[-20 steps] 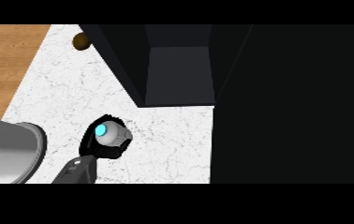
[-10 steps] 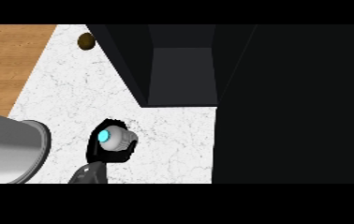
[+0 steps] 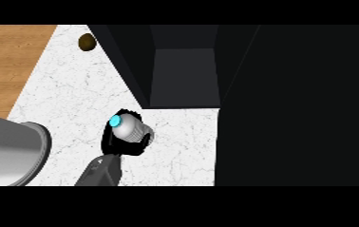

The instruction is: Pick up the bottled water, place it into the cabinet and close the cabinet

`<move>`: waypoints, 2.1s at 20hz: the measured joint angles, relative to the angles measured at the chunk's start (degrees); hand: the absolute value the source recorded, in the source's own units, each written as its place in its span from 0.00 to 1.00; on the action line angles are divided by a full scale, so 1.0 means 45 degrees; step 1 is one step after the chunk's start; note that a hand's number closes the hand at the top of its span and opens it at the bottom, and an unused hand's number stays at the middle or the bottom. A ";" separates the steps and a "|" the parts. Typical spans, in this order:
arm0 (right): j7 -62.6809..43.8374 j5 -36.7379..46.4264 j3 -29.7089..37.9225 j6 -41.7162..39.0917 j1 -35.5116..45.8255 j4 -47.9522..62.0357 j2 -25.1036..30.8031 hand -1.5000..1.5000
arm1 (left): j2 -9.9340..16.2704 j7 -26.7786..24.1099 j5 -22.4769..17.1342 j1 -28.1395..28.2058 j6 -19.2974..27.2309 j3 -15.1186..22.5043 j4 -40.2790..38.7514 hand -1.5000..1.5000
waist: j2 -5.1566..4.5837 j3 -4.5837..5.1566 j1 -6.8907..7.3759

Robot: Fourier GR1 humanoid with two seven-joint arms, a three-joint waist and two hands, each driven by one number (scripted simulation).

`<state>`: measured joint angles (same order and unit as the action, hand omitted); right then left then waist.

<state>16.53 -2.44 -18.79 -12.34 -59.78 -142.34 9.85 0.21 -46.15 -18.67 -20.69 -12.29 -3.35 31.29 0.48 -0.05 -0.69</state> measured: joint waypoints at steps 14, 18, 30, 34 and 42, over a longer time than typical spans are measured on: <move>-0.0096 -0.0153 0.0539 0.0025 0.0479 0.0105 -0.0087 0.00 | -0.0043 0.3388 -0.2009 -0.1459 0.6161 0.4843 0.4722 1.00 | -0.0050 0.0004 -0.0059; -0.0002 -0.0230 0.0731 -0.0069 0.0448 0.0112 -0.0112 0.00 | -0.0043 0.4258 -0.2276 -0.2816 0.7655 0.5372 0.4527 1.00 | -0.0081 0.0007 -0.0184; -0.0060 -0.0674 0.1813 -0.0572 0.0948 0.0269 -0.0021 0.00 | -0.0044 0.5261 -0.3057 -0.6698 0.9479 0.5380 0.0986 1.00 | -0.0218 0.0011 -0.0508; -0.0071 -0.0775 0.1807 -0.0688 0.1053 0.0229 -0.0057 0.00 | -0.0024 0.5105 -0.2467 -0.7712 0.9872 0.5392 -0.0784 1.00 | -0.0301 0.0011 -0.0622; -0.0081 -0.0917 0.2070 -0.0915 0.1358 0.0384 -0.0112 0.00 | 0.0149 0.4689 -0.2432 -0.8713 1.0439 0.4457 -0.3410 1.00 | -0.0415 0.0019 -0.0757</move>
<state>16.16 -6.57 -9.48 -16.46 -53.67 -140.61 9.34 0.88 -25.06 -29.62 -59.90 34.69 16.71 15.94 -1.39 0.04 -4.10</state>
